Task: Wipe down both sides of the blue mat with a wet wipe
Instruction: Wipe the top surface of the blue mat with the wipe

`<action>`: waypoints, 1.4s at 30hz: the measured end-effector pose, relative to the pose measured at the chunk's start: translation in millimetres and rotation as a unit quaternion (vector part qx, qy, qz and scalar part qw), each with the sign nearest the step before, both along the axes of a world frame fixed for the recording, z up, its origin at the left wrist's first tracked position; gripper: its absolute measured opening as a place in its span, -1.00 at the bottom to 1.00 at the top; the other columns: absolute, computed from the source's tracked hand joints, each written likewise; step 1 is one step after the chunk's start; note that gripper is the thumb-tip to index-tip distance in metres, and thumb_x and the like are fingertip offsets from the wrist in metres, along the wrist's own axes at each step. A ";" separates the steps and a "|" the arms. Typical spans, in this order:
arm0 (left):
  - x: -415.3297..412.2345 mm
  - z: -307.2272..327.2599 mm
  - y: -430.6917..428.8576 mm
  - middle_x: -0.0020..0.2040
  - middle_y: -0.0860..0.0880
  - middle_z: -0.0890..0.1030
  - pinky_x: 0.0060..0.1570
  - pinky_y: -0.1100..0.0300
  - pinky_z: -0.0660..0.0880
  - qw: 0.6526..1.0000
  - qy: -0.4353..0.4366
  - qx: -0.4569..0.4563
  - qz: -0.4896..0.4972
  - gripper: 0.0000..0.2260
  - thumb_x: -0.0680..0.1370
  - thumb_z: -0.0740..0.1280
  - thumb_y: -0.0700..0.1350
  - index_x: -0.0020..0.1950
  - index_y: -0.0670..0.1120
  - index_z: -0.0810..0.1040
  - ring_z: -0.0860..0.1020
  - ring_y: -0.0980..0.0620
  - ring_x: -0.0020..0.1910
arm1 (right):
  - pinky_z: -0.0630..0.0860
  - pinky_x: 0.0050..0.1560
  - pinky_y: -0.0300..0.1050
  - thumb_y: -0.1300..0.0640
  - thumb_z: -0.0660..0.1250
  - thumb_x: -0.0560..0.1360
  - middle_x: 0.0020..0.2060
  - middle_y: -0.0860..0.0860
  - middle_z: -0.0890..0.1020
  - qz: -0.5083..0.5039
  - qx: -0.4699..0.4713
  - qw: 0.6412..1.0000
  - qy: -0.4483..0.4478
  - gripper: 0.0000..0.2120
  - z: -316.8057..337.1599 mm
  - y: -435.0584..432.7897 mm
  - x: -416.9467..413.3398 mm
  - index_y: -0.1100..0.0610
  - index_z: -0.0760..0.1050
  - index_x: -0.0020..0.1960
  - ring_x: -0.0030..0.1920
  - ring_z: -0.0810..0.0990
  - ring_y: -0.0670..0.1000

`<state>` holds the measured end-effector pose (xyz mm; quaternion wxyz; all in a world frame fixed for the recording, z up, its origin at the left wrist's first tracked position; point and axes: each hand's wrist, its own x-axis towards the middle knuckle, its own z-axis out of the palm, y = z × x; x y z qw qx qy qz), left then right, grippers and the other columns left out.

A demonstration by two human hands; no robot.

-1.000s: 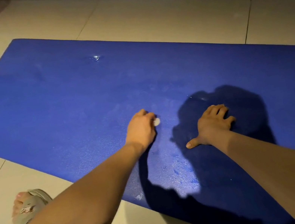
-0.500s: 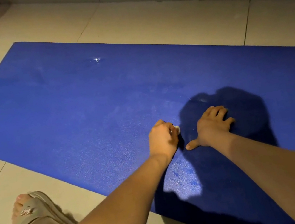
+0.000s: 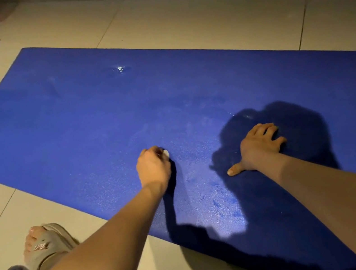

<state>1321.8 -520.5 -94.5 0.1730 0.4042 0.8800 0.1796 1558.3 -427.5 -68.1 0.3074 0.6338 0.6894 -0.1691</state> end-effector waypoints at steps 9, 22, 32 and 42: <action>103.6 -4.6 -11.2 -0.15 -0.06 0.50 -0.21 -0.01 0.46 0.969 -0.053 0.026 -0.241 -0.86 0.58 0.30 -0.14 -0.16 -0.05 0.61 0.51 -0.14 -0.15 | 0.33 0.34 0.39 -0.60 0.44 0.04 0.52 0.37 0.00 0.009 0.020 1.000 0.000 0.58 -8.1 -0.6 2.3 0.42 -0.21 0.55 0.53 0.00 0.41; -8.1 -1.3 -46.4 0.00 -0.09 0.57 -0.13 0.14 0.36 0.999 0.009 -0.006 -0.035 -0.87 0.62 0.32 -0.09 0.01 -0.10 0.63 0.57 -0.17 -0.05 | 0.29 0.38 0.38 -0.61 0.41 0.07 0.53 0.39 -0.03 0.013 0.022 1.000 0.012 0.56 -3.3 -3.2 7.2 0.40 -0.23 0.56 0.54 -0.02 0.41; 107.5 6.8 -44.9 -0.12 -0.07 0.52 -0.13 0.02 0.49 0.972 -0.089 -0.045 -0.212 -0.78 0.64 0.26 -0.03 -0.18 -0.01 0.58 0.53 -0.17 -0.15 | 0.13 0.46 0.43 -0.54 0.39 0.25 0.59 0.32 -0.11 0.089 0.022 0.993 0.069 0.34 5.4 -57.4 45.3 0.24 -0.18 0.62 0.59 -0.09 0.34; 13.4 19.3 -73.8 -0.15 -0.08 0.43 -0.22 0.08 0.33 0.989 0.055 -0.084 -0.106 -0.80 0.62 0.27 -0.11 -0.20 -0.10 0.49 0.53 -0.27 -0.17 | 0.10 0.48 0.44 -0.48 0.52 0.15 0.56 0.36 -0.26 0.150 -0.024 0.987 0.059 0.50 -4.2 -85.4 42.9 0.23 -0.36 0.60 0.56 -0.23 0.41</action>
